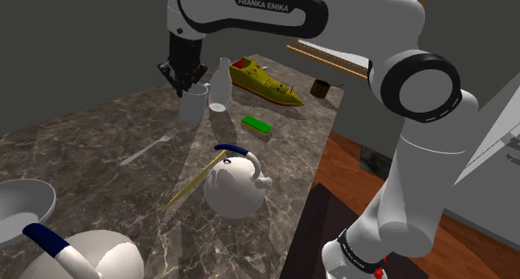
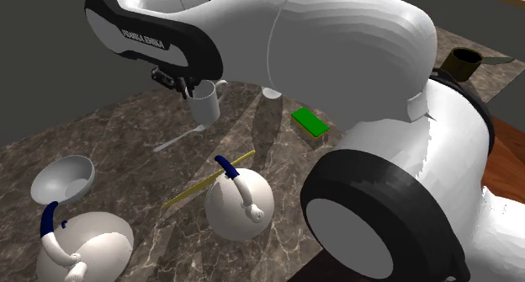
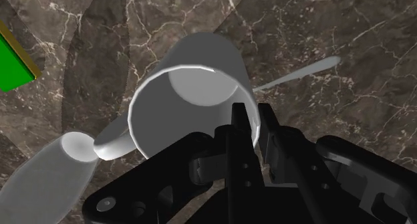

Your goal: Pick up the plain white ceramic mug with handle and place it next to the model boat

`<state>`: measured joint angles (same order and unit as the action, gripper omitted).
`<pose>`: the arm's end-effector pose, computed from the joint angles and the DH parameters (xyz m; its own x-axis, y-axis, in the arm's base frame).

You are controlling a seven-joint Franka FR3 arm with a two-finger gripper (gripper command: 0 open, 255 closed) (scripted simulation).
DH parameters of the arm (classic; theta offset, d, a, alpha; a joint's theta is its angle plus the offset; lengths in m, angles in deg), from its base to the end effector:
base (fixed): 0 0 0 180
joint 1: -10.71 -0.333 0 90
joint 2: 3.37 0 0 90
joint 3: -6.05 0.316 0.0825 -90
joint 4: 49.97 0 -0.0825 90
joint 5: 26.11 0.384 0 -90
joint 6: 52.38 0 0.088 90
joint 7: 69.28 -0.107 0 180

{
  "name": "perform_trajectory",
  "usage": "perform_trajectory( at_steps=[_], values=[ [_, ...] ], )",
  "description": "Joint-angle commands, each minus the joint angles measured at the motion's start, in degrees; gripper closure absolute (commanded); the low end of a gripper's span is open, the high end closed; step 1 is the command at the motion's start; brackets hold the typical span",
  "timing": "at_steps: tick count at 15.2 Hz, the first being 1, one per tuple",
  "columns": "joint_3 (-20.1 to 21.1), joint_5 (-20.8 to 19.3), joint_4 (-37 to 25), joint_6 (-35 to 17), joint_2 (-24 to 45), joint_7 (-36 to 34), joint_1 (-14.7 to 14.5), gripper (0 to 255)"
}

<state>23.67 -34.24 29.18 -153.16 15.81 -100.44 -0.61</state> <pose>0.6010 0.2826 0.5356 0.9969 -0.0349 0.0708 -0.0354 -0.9994 0.0052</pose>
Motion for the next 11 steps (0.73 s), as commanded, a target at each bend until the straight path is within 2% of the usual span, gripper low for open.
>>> perform_trajectory(
  at_steps=[1, 11],
  values=[
    [0.00, 0.05, -1.55, 1.60, -0.05, 0.21, -0.01, 255],
    [0.08, -0.60, -12.71, 10.45, 2.30, 0.47, -1.19, 255]
  ],
)
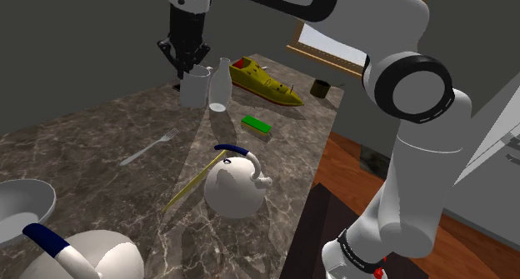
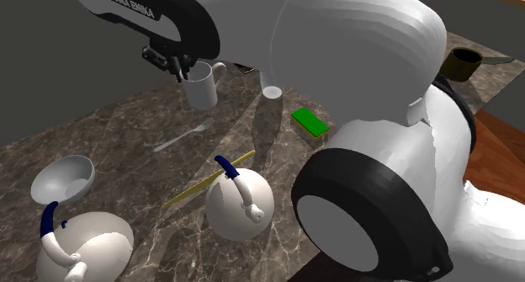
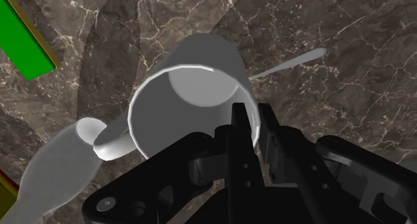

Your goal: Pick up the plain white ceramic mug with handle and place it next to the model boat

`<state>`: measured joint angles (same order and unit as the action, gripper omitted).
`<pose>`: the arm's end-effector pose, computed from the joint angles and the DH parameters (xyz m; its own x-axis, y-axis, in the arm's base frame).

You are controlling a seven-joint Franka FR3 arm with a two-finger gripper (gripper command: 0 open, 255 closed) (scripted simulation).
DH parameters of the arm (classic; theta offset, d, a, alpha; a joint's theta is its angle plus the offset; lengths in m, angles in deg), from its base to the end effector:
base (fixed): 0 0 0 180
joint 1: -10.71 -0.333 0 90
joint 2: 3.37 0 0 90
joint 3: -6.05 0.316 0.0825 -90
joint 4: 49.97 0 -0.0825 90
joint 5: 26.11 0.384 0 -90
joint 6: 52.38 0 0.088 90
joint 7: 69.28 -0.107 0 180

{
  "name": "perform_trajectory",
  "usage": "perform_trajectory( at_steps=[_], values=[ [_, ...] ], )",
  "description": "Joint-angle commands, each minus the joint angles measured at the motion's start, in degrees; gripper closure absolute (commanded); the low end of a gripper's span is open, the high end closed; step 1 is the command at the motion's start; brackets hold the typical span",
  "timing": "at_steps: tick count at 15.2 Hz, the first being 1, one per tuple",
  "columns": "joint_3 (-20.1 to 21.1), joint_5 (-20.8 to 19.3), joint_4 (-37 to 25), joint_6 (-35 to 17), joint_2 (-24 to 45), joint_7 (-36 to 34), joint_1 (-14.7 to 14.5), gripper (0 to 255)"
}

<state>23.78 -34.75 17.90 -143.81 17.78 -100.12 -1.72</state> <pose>0.6002 0.2823 0.5923 0.9969 -0.0351 0.0705 -0.0355 -0.9994 0.0052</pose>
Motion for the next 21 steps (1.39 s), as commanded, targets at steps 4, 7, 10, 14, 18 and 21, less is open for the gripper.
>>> perform_trajectory(
  at_steps=[4, 7, 10, 14, 18, 21],
  values=[
    [-1.20, 2.30, 7.29, -1.95, -5.83, 5.04, 4.68, 255],
    [-2.40, 3.79, 12.21, -3.54, -9.48, 8.95, 7.77, 255],
    [-3.89, 5.04, 16.09, -4.71, -12.47, 12.98, 10.49, 255],
    [-6.12, 6.34, 19.94, -5.79, -15.50, 18.44, 13.79, 255],
    [-8.55, 7.27, 22.45, -6.44, -17.51, 23.92, 16.82, 255],
    [-10.43, 7.78, 23.51, -6.71, -18.38, 28.01, 19.00, 255]
  ],
)
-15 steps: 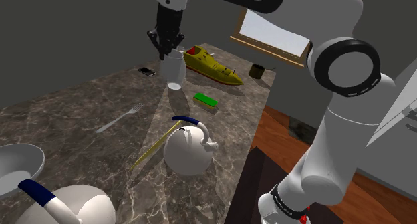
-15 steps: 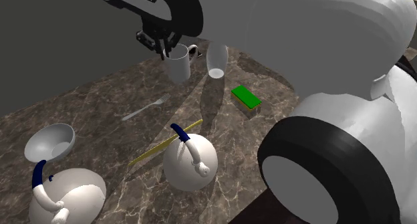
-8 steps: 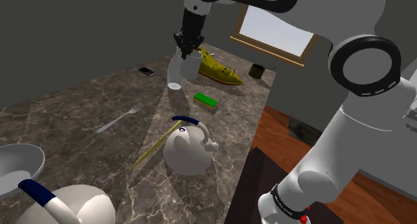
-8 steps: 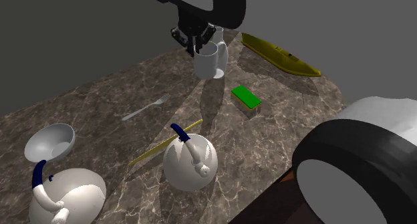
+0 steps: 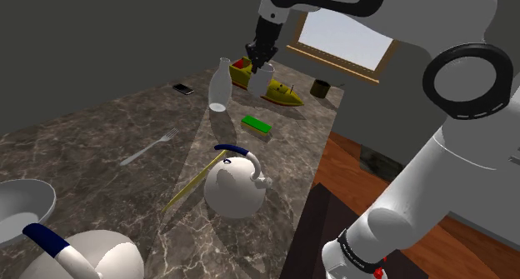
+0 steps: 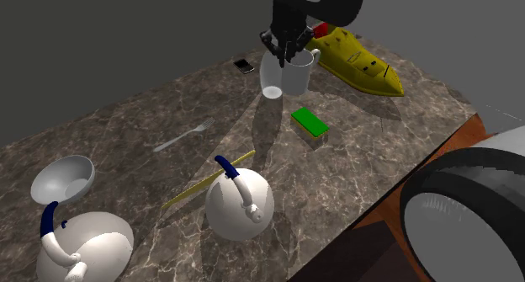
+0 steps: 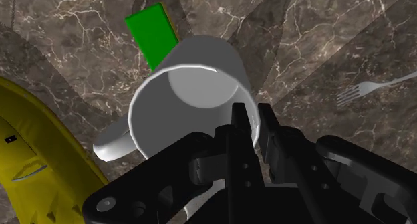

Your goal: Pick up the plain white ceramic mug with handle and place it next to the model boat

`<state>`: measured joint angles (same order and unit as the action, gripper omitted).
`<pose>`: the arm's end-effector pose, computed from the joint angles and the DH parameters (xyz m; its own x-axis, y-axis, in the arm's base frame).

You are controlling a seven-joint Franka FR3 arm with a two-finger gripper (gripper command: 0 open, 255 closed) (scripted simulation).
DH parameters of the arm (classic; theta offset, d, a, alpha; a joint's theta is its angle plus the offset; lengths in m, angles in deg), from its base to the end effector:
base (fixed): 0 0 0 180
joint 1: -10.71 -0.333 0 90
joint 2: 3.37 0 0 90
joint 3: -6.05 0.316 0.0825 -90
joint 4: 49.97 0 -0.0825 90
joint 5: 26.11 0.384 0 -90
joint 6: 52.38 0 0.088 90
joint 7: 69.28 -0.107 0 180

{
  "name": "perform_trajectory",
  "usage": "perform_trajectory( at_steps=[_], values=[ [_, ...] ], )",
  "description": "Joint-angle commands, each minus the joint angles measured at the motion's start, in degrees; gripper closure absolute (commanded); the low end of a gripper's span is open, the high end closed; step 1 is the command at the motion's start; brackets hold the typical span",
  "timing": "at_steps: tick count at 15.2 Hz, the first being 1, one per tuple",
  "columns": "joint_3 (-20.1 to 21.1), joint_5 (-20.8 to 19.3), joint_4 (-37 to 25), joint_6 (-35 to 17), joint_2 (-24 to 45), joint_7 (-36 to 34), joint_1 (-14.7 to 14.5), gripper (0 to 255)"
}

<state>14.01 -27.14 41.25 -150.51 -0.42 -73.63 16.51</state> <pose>0.5824 0.0183 0.5983 0.9969 -0.0364 0.0702 -0.0369 -0.9993 0.0055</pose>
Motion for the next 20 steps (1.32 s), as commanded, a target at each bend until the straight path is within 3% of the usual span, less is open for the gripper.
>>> perform_trajectory(
  at_steps=[1, 11, 20],
  values=[
    [-1.29, 0.32, 0.37, -0.06, -0.35, 2.87, 1.47, 255],
    [-7.57, 1.53, -1.62, 0.38, 1.19, 16.24, 8.45, 255],
    [-12.48, 3.19, -10.22, 2.68, 7.71, 27.79, 15.12, 255]
  ],
)
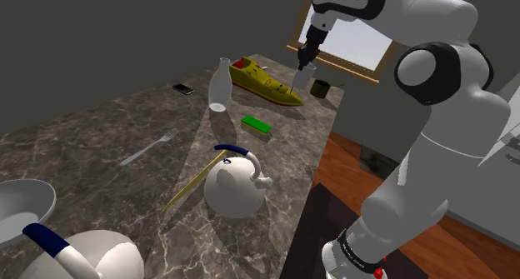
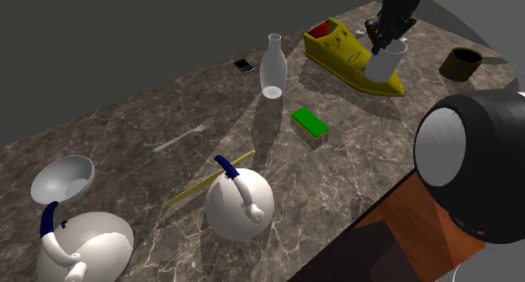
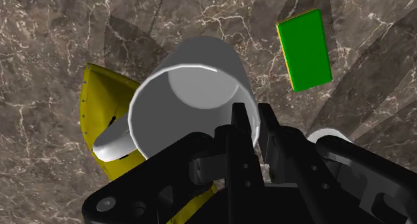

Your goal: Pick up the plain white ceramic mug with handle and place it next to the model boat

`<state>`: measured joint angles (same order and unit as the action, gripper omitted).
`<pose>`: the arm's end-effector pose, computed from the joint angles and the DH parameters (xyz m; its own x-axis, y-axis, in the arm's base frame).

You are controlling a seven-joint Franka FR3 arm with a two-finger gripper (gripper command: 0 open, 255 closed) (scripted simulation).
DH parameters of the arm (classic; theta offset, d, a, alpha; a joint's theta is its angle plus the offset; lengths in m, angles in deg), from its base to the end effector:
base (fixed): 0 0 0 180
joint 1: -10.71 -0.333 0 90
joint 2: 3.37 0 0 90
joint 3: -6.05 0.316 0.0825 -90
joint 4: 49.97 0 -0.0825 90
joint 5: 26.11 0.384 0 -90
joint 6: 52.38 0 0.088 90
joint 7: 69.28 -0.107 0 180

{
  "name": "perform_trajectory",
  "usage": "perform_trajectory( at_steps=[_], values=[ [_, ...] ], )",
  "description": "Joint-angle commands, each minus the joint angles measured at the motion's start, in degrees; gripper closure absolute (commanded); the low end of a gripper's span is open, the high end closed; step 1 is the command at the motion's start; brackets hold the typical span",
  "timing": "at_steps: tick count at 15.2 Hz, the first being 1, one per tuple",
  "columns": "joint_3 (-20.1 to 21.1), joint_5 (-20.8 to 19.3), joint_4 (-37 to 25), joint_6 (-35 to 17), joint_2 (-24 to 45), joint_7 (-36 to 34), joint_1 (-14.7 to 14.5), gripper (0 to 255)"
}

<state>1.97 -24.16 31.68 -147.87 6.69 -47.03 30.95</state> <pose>0.5657 -0.2476 0.6000 0.9969 -0.0365 0.0696 -0.0369 -0.9993 0.0051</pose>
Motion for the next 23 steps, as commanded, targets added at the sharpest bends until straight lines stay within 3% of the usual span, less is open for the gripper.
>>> perform_trajectory(
  at_steps=[1, 11, 23],
  values=[
    [-0.92, 0.46, -2.09, 0.47, 1.66, 2.44, 1.47, 255],
    [-4.23, 3.89, -24.12, 8.03, 16.65, 13.29, 10.44, 255],
    [-4.22, 3.40, -8.80, -3.49, 12.86, 13.69, 9.49, 255]
  ],
)
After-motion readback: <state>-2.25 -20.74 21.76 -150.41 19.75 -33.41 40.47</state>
